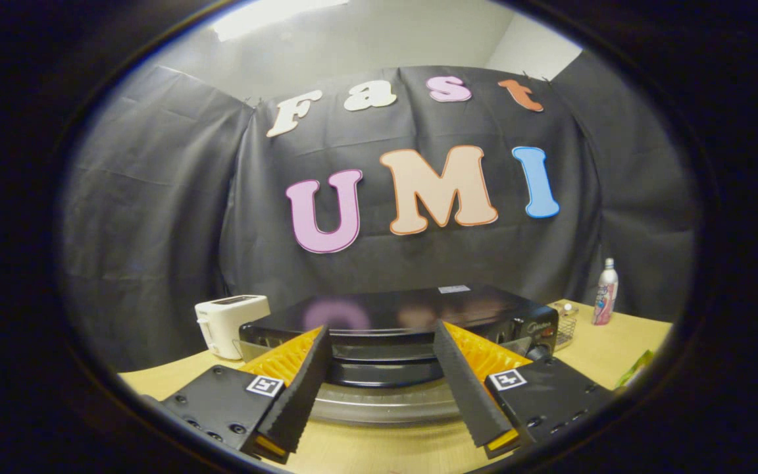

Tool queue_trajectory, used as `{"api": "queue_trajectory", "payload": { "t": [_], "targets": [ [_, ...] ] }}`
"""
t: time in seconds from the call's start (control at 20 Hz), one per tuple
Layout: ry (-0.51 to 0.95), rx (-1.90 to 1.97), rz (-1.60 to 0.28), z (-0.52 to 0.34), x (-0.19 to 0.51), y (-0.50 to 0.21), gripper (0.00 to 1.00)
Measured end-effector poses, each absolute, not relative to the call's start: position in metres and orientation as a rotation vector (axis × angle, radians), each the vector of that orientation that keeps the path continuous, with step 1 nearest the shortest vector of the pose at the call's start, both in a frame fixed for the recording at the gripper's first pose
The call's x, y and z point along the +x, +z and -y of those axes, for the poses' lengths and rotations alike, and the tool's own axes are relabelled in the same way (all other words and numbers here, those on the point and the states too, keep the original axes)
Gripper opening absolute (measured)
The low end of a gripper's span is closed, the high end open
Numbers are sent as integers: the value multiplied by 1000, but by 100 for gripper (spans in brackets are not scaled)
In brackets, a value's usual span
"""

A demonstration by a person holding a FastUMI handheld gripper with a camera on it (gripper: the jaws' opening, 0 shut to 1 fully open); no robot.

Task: Open the toaster oven, put the food inside, and close the toaster oven door.

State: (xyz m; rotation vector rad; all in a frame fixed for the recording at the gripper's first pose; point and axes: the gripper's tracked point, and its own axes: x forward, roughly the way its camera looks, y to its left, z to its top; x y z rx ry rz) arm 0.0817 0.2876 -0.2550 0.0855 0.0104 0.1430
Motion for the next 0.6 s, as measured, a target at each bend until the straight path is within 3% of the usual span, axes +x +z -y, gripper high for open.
{"api": "queue_trajectory", "payload": {
  "t": [0.6],
  "targets": [
    [189, 98, -189, -275, -10, -311, 97]
  ]
}}
